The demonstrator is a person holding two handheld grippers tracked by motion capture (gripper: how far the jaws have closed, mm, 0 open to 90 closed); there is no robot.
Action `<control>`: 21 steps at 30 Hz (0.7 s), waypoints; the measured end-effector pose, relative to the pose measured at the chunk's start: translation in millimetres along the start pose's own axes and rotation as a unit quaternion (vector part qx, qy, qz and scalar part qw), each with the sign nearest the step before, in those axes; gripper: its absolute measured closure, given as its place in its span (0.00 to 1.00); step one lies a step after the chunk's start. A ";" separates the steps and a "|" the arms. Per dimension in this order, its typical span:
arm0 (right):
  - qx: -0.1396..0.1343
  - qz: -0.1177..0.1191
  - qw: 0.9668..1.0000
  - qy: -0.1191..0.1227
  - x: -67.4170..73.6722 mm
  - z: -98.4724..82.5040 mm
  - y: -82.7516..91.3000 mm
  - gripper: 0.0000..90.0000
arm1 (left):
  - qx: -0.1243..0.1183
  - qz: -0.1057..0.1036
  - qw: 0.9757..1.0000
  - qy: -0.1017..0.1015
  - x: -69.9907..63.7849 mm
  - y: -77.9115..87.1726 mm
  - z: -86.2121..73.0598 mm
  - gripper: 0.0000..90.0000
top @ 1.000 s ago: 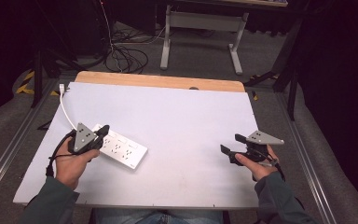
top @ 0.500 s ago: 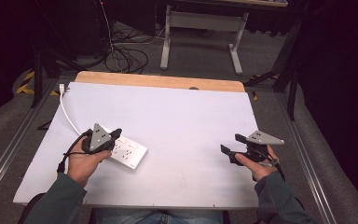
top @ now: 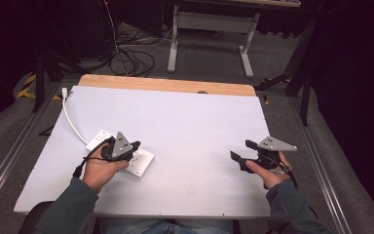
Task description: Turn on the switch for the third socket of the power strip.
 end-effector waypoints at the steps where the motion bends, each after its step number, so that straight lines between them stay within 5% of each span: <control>1: 0.000 0.000 1.000 0.000 0.0 0.0 0.0 0.26 | 0.004 -0.002 1.000 -0.002 -0.8 -1.3 -0.2 1.00; 13: 0.000 0.001 1.000 0.001 0.3 0.1 0.0 0.26 | 0.060 -0.007 0.998 0.000 -1.6 -13.5 -8.9 1.00; 21: -0.001 0.001 1.000 0.001 0.3 0.1 0.3 0.26 | 0.060 -0.006 0.998 0.002 -1.8 -14.2 -8.5 1.00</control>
Point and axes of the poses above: each handheld gripper's, and its own axes: y roughly backward along the jaws, z roughly out of its top, x roughly to its left, the point moved 6 cm from there along -y, roughly forward along the jaws, and after that the axes turned 9 degrees about x, right-handed, at the moved point
